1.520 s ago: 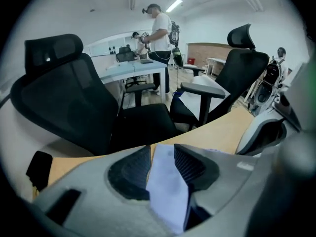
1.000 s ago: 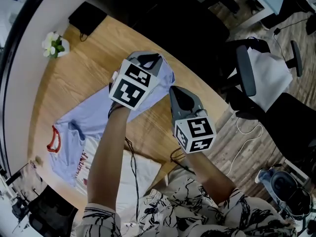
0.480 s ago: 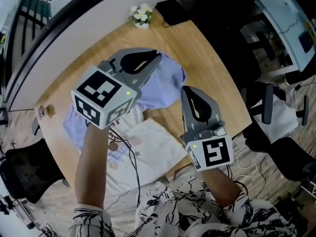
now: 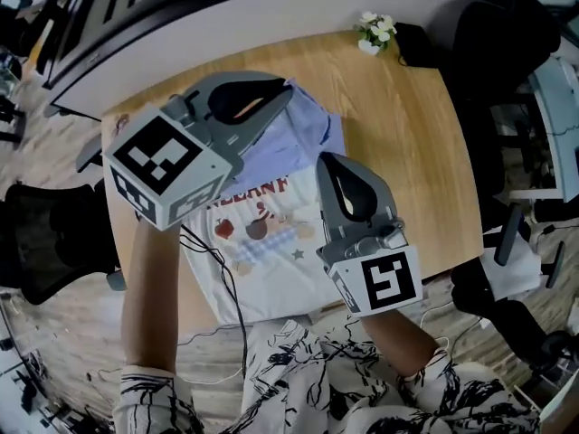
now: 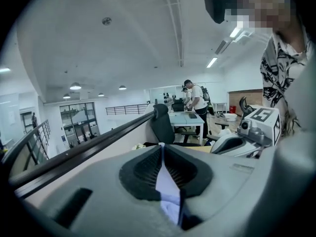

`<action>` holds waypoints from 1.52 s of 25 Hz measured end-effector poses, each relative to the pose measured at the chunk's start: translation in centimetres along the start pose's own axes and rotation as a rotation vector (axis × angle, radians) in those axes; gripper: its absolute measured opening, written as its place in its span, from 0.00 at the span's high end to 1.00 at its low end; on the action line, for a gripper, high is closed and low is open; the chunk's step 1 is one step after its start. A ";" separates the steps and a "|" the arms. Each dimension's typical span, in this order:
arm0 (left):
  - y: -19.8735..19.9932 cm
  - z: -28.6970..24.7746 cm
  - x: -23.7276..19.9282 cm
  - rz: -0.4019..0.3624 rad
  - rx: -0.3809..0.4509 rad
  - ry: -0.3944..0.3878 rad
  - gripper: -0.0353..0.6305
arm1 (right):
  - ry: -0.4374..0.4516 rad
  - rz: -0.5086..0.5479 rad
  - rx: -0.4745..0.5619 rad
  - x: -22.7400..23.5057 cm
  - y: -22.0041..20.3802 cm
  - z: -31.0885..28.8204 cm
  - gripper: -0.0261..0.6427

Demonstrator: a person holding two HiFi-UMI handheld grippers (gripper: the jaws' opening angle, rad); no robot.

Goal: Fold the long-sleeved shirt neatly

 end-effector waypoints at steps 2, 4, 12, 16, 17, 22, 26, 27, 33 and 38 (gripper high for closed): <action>-0.9 2.7 -1.5 -0.002 0.007 0.023 0.91 | 0.042 0.001 0.001 -2.1 0.2 -1.6 0.94; -1.9 5.3 -3.0 -0.007 0.009 0.047 0.91 | 0.082 0.002 0.000 -4.1 0.4 -3.3 0.94; -9.8 14.0 -7.1 -0.057 -0.046 0.122 0.91 | 0.200 0.022 -0.063 -11.7 -3.1 -10.3 0.94; -17.1 16.3 -9.2 0.007 -0.065 0.114 0.91 | 0.223 0.022 -0.195 -15.0 -8.0 -13.8 0.94; -19.3 16.7 -9.8 0.046 -0.074 0.108 0.91 | 0.224 0.023 -0.228 -16.0 -9.3 -14.7 0.94; -30.2 17.4 -11.8 0.161 -0.225 0.081 0.91 | 0.237 0.048 -0.390 -20.4 -16.5 -19.9 0.94; -35.6 17.3 -12.4 0.195 -0.312 0.079 0.90 | 0.282 0.055 -0.543 -23.0 -21.2 -23.1 0.94; -36.6 17.3 -12.6 0.185 -0.325 0.068 0.90 | 0.293 0.067 -0.568 -23.5 -21.9 -23.8 0.94; -41.8 17.3 -14.1 0.234 -0.358 0.021 0.87 | 0.348 0.185 -0.717 -25.8 -26.0 -25.9 0.94; -45.1 19.3 -16.1 0.299 -0.476 0.057 0.77 | 0.441 0.215 -0.788 -26.9 -28.1 -26.7 0.90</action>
Point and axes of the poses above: the fingertips, and each gripper's own axes: z backward along the fingers, x to its right, y out of its top, the point moved 8 cm from there along z, backward along the fingers, and after that the axes turned 11 degrees about y, right-handed, at the moved point
